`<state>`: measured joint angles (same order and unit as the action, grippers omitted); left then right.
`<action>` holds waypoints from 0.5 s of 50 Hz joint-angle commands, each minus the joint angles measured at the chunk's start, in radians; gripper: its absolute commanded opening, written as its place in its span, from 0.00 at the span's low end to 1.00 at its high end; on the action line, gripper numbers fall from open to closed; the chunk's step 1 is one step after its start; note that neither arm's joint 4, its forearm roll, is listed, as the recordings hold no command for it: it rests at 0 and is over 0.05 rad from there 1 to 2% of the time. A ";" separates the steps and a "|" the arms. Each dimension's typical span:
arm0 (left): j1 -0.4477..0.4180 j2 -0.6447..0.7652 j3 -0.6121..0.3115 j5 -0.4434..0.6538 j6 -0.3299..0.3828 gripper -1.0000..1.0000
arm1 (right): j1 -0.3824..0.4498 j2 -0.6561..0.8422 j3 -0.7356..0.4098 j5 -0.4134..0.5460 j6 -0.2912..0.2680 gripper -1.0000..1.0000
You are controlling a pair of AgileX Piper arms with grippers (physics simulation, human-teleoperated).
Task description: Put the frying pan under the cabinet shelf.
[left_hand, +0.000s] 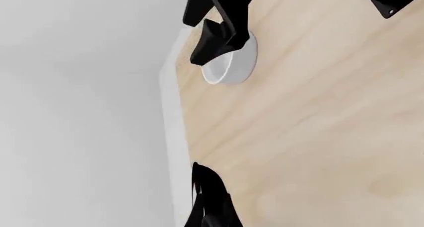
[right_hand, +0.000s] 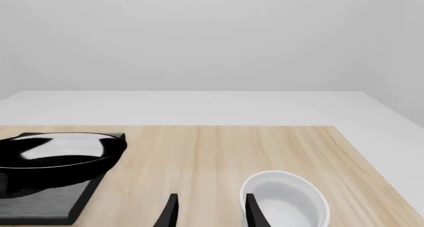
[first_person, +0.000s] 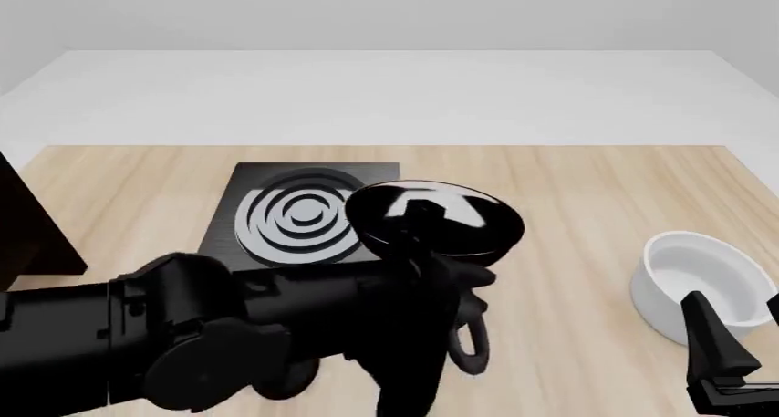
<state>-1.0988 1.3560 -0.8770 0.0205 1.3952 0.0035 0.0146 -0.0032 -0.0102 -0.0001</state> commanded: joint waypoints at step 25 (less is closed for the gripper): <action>0.173 -0.350 0.262 -0.061 0.079 0.00 | 0.000 0.000 0.000 0.000 0.000 1.00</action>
<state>-0.9689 1.0981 -0.6909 0.0280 1.4396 0.0035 0.0146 -0.0032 -0.0102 -0.0002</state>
